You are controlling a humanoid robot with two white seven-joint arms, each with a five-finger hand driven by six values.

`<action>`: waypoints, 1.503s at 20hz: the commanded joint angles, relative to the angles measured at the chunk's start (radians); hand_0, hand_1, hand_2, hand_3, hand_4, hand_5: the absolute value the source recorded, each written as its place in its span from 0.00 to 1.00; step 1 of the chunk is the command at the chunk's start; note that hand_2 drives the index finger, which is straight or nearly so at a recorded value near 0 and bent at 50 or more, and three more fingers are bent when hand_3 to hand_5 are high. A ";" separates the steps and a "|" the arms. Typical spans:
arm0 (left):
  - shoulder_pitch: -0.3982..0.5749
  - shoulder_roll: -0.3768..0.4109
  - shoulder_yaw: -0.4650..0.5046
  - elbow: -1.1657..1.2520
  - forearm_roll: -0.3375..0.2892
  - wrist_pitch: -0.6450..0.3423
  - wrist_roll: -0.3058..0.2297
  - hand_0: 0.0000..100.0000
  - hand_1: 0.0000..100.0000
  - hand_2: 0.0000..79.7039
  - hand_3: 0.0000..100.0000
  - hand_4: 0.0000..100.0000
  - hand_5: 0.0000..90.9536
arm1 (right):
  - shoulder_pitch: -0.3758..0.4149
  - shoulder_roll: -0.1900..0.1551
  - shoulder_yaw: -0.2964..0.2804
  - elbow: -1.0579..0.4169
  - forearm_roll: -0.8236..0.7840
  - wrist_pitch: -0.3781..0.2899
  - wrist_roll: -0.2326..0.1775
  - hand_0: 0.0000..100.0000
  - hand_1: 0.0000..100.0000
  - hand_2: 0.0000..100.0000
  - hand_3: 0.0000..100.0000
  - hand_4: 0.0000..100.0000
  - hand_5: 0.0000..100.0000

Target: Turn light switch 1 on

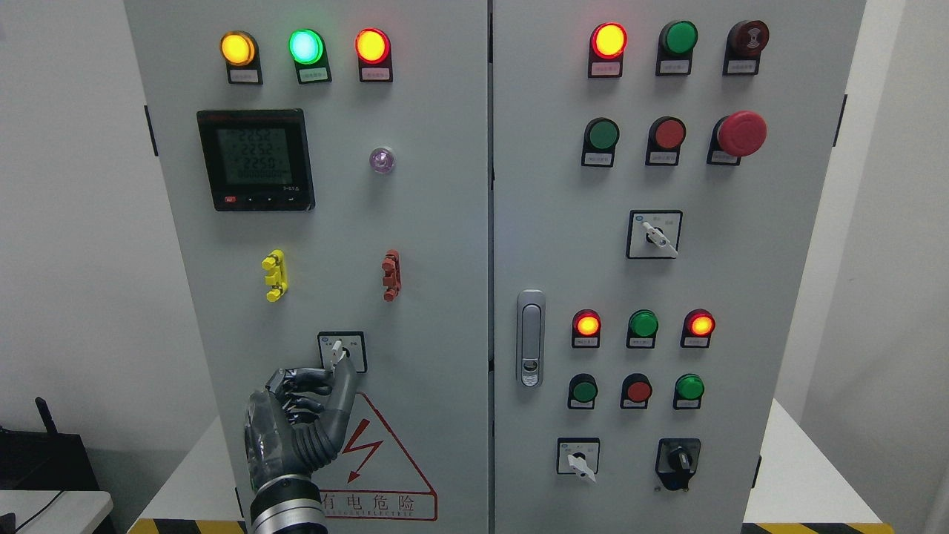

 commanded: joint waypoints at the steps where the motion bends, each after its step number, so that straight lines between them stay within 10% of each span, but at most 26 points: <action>1: -0.008 -0.003 0.007 0.006 0.000 0.006 -0.001 0.20 0.55 0.66 0.69 0.73 0.64 | 0.000 -0.001 0.017 0.000 -0.025 0.000 0.001 0.12 0.39 0.00 0.00 0.00 0.00; 30: -0.030 -0.001 0.000 0.014 0.003 0.036 -0.004 0.22 0.52 0.69 0.70 0.74 0.63 | 0.000 -0.001 0.017 0.000 -0.025 0.000 0.001 0.12 0.39 0.00 0.00 0.00 0.00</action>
